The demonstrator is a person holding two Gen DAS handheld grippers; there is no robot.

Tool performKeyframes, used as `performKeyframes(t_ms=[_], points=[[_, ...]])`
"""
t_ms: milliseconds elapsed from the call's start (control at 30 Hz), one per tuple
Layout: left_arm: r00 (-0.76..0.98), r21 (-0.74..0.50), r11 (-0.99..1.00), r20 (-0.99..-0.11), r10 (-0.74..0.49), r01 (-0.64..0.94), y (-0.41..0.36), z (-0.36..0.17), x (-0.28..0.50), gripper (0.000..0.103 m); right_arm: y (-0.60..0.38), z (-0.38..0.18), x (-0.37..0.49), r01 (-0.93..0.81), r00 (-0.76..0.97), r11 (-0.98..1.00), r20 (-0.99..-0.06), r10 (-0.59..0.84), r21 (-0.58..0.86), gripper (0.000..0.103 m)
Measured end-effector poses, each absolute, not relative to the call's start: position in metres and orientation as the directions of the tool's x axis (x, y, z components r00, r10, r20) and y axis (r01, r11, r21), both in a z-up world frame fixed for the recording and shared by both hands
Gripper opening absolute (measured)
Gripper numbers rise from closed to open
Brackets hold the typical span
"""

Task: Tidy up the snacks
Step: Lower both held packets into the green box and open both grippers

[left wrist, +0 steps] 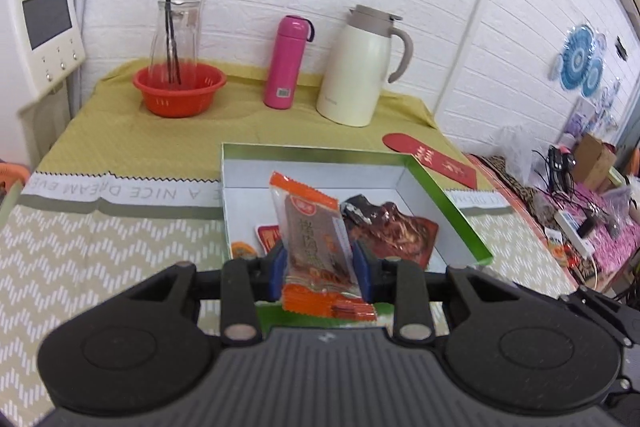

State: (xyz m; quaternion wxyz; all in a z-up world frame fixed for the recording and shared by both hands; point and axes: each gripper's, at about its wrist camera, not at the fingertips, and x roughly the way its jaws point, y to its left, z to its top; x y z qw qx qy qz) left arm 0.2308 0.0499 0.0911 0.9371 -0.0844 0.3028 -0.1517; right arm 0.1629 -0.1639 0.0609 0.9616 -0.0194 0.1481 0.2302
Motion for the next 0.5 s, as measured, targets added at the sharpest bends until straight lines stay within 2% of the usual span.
performKeyframes(t_ms=[67,133,500], points=[[0.777,-0.239,0.947,-0.546,-0.313,0.213,0.047,0.087,0.244,0.03,-0.159,0.057,0.182,-0.424,0.862,0.906,-0.303,0.406,0.009,0.083],[0.775,-0.236,0.951,-0.555,-0.302,0.201,0.046,0.082,0.255,0.021,-0.157,0.052,0.203,-0.393,0.866,0.92,-0.332,0.375,0.015,0.084],[0.742,-0.257,0.955,-0.61,-0.279,0.149,0.046,0.058,0.305,0.021,-0.151,0.018,0.276,-0.352,0.81,0.93,-0.466,0.357,0.101,0.084]])
